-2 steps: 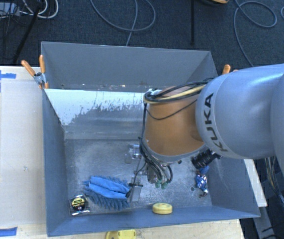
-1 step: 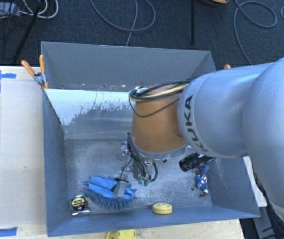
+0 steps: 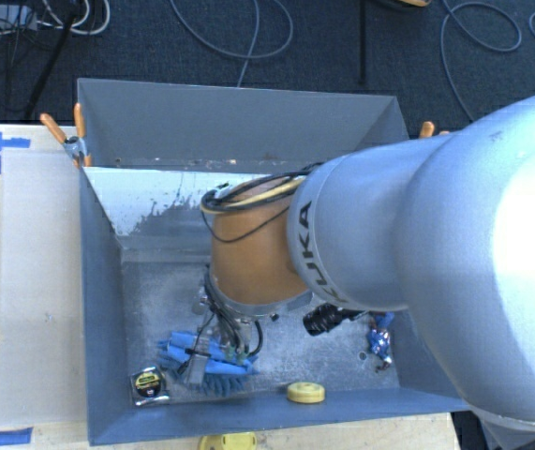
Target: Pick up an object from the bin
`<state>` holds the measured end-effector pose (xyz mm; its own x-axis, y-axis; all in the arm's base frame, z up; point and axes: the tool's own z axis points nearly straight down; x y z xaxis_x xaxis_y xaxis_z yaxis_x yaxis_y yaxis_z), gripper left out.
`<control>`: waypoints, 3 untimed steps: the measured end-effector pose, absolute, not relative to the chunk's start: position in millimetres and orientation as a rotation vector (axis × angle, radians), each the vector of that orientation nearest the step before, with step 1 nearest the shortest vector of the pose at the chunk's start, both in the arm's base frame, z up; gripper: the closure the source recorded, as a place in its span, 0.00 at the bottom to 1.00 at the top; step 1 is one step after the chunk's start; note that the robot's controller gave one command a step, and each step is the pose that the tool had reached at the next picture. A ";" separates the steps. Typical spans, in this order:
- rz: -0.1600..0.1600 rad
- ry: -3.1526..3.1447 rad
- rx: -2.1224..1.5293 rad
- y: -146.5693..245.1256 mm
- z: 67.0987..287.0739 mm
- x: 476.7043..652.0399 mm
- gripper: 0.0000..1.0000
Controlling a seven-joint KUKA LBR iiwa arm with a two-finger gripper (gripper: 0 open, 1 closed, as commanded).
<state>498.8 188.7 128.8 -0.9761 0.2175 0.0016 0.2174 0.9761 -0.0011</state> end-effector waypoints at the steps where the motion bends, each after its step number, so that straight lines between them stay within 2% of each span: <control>1: -0.001 -3.104 -0.464 187.4 99.9 493.1 0.00; 2: 0.001 -3.098 -0.510 207.2 69.0 514.6 1.00; 3: 0.001 -3.097 -0.512 207.1 69.0 514.6 1.00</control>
Offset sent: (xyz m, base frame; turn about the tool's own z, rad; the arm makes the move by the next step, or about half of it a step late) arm 0.0159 0.0189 -0.0588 0.1057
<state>514.6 207.1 69.0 -0.9468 0.3217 0.0019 0.3217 0.9468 -0.0011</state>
